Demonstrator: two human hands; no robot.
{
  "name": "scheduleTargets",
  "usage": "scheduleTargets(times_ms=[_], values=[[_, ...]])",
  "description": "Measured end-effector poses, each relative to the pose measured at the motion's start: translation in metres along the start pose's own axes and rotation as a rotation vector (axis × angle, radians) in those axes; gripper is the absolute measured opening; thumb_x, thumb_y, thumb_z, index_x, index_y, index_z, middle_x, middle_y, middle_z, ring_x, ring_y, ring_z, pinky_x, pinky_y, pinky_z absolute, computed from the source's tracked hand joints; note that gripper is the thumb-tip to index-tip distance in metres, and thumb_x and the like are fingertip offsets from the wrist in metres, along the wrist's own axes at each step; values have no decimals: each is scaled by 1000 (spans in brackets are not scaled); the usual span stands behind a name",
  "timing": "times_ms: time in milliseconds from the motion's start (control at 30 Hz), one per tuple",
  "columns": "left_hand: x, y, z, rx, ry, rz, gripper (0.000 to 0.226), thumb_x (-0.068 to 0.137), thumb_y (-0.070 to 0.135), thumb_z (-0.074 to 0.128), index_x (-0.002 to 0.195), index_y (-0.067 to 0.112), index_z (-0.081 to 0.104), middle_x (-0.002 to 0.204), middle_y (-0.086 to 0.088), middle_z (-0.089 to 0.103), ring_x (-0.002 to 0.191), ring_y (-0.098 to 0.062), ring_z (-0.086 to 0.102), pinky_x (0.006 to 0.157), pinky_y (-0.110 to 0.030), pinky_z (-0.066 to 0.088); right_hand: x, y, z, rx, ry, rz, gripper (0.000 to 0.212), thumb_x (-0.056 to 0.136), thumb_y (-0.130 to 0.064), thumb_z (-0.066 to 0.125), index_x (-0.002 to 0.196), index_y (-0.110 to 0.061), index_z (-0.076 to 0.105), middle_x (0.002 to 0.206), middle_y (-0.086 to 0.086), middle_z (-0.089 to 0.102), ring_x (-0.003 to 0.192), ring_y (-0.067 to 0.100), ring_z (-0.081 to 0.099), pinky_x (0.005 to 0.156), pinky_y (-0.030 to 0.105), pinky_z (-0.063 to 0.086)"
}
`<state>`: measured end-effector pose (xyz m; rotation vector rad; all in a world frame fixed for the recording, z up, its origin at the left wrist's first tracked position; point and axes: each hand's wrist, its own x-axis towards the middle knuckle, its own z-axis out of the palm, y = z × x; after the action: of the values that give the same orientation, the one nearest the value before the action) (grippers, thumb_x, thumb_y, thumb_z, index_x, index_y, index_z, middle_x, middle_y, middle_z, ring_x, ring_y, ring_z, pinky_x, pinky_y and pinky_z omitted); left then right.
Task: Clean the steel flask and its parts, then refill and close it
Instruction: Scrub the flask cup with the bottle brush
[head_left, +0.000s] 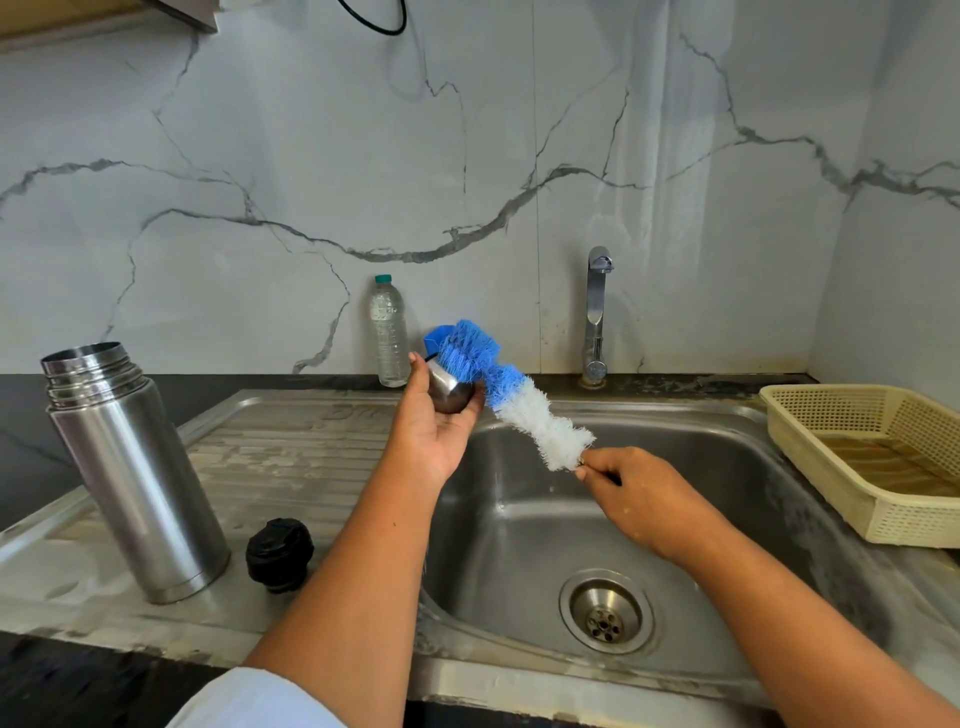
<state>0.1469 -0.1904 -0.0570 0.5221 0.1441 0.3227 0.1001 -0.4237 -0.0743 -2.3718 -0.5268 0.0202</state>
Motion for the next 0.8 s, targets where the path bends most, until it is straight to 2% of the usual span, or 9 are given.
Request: scheduleTargets(times_ms=[67, 167, 300, 400, 533, 633, 733, 800], values=[[0, 3, 2, -6, -15, -22, 47, 106, 43, 52, 131, 4, 60, 123, -24, 71, 115, -40, 68, 105, -54, 51, 1, 0, -2, 13, 14, 4, 34, 106, -31, 49, 73, -30, 58, 65, -4, 53, 56, 9, 44, 53, 23, 37], [-4, 3, 5, -16, -19, -42, 37, 106, 25, 46, 134, 2, 57, 125, -27, 67, 115, -41, 66, 100, -52, 54, 1, 2, -3, 20, 31, 3, 34, 106, -30, 50, 73, -29, 58, 64, -4, 53, 56, 9, 44, 53, 23, 38], [-8, 1, 5, 19, 3, -58, 32, 106, 20, 56, 132, 1, 55, 126, -28, 65, 112, -41, 67, 91, -53, 59, 2, 0, -2, 40, 33, 4, 31, 106, -31, 49, 76, -30, 60, 66, -4, 55, 56, 9, 46, 54, 24, 39], [-1, 7, -1, 3, 52, 16, 37, 102, 21, 64, 132, 3, 56, 131, -26, 62, 113, -38, 66, 80, -50, 62, 1, 2, -3, 2, 6, 2, 33, 106, -30, 49, 75, -30, 58, 66, -5, 55, 57, 8, 46, 55, 22, 39], [-4, 2, -3, 170, 30, 13, 32, 99, 21, 65, 128, 6, 61, 130, -22, 64, 110, -34, 69, 74, -44, 64, 2, 1, -1, -3, 12, 11, 31, 106, -30, 49, 78, -29, 61, 66, -5, 55, 55, 9, 46, 53, 21, 39], [-4, 0, -1, 196, 34, 28, 35, 97, 21, 68, 129, 8, 61, 130, -21, 63, 112, -36, 67, 75, -45, 64, 3, 1, -2, 7, 36, 17, 26, 106, -30, 48, 87, -26, 65, 69, -4, 58, 56, 8, 47, 53, 21, 39], [4, 7, -8, 184, 83, 74, 40, 95, 25, 71, 132, 12, 61, 134, -20, 61, 115, -35, 65, 76, -43, 63, 1, 2, -1, -39, -7, 13, 24, 107, -31, 48, 90, -31, 64, 72, -5, 61, 58, 8, 50, 55, 20, 41], [1, 5, -9, 245, 40, 35, 34, 96, 22, 69, 127, 12, 62, 132, -20, 63, 114, -35, 66, 83, -46, 62, 2, 1, 1, -39, -10, 15, 24, 107, -30, 47, 91, -30, 65, 72, -5, 60, 58, 8, 50, 55, 20, 41]])
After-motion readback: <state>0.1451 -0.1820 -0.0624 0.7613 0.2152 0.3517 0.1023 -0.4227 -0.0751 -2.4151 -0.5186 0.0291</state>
